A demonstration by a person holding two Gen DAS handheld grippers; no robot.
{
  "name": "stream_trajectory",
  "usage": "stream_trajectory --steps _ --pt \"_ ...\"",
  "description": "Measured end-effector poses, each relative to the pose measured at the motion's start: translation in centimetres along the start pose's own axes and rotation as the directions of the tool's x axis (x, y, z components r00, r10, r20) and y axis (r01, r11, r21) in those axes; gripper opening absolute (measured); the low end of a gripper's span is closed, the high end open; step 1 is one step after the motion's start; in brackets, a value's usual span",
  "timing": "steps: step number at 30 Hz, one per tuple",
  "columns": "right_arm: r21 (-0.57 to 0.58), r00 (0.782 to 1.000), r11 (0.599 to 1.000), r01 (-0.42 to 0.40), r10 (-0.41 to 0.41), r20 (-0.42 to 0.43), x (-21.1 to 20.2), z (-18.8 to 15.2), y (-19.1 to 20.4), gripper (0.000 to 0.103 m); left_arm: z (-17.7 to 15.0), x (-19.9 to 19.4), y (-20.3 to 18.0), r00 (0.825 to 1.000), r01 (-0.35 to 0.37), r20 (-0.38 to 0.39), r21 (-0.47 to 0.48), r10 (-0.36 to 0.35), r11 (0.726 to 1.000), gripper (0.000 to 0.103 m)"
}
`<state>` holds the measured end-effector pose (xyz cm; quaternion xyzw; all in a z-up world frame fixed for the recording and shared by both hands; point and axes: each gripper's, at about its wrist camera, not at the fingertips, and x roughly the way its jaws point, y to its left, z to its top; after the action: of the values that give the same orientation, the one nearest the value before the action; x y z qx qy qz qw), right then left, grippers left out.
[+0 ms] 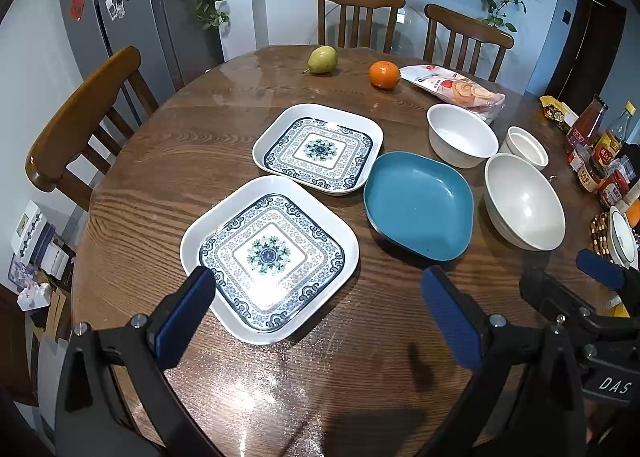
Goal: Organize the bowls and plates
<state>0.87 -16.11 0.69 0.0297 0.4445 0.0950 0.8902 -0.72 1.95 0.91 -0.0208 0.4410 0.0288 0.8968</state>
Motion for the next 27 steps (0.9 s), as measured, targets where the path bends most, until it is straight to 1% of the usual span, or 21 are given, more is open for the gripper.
stream_trajectory --steps 20,24,25,27 --pt "-0.012 1.0 1.0 -0.003 0.003 -0.007 0.4 -0.3 1.1 0.103 -0.1 0.2 0.7 1.0 0.013 -0.009 -0.006 -0.013 1.0 0.102" --pt "-0.011 0.999 1.0 -0.016 0.015 -0.029 1.2 -0.6 1.7 0.103 0.0 0.9 1.8 0.999 0.043 -0.03 -0.017 -0.043 0.999 0.102" --pt "-0.009 0.999 1.0 -0.024 0.023 -0.04 1.5 -0.7 2.0 0.103 0.0 1.2 2.3 0.999 0.041 -0.035 -0.024 -0.042 0.999 0.102" --pt "-0.009 0.997 0.999 -0.043 0.042 -0.061 2.3 -1.0 2.6 0.103 0.0 2.0 3.5 0.999 0.017 -0.048 -0.031 -0.018 0.999 0.102"
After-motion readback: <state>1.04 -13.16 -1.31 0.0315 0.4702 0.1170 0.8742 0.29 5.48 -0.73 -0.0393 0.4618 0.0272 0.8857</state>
